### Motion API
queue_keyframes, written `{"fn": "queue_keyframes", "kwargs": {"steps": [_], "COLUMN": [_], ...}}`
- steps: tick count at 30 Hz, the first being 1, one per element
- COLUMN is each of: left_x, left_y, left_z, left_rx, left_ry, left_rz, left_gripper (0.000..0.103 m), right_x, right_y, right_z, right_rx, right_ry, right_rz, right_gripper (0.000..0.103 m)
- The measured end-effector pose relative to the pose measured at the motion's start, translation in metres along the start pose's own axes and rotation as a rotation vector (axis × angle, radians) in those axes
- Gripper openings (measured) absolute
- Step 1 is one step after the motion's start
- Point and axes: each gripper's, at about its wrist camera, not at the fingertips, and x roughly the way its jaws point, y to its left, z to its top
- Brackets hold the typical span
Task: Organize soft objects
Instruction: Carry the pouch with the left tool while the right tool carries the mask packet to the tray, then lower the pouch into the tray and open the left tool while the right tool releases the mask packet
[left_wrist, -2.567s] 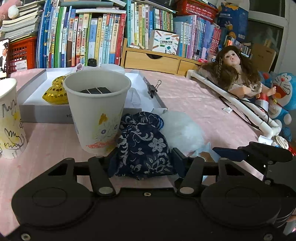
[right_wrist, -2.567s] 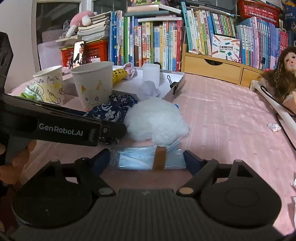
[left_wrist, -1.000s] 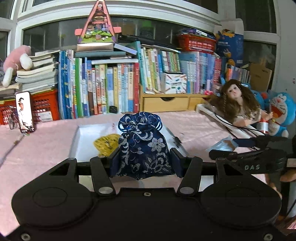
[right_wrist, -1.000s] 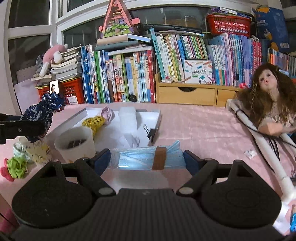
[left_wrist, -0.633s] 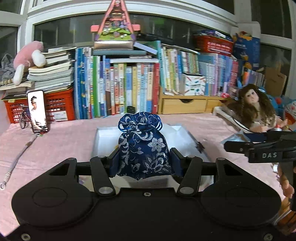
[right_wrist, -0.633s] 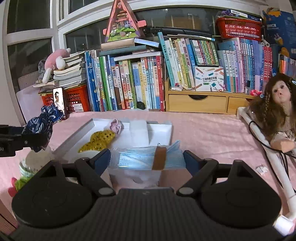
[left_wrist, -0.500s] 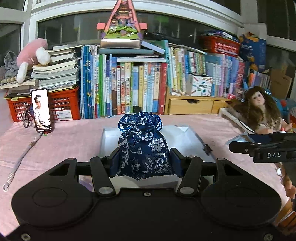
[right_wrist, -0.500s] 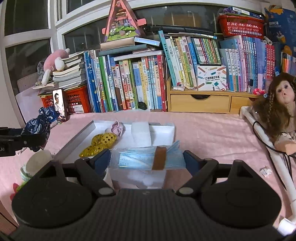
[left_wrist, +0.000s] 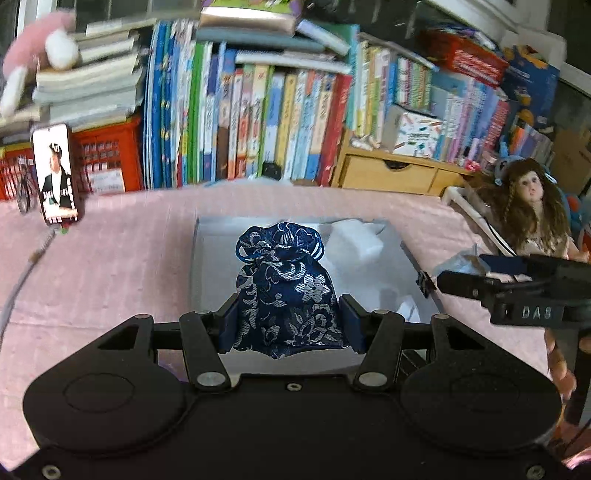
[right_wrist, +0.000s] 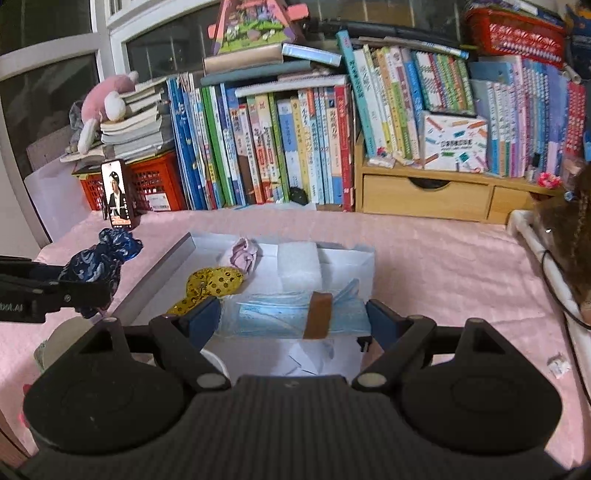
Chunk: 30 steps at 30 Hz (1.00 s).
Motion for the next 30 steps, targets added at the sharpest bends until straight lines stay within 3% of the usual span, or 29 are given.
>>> {"fn": "queue_keyframes", "kwargs": {"steps": [7,15,30], "left_x": [0.046,0.086,0.126], "left_y": [0.023,0.047,0.057], "left_z": [0.02,0.026,0.028], "left_rx": [-0.08,-0.169,-0.205], "left_ry": [0.144,0.25,0.304], "left_rz": [0.017,0.029,0.04], "left_gripper": [0.053,0.053,0.054], "right_x": [0.033,0.066,0.109], "right_y": [-0.001,-0.001,0.001], "right_z": [0.017,0.021,0.013], "right_rx": [0.066,0.114,0.137], "right_ry": [0.083,0.153,0.249], "right_rz": [0.012,0.015,-0.011], "right_gripper": [0.085,0.085,0.087]}}
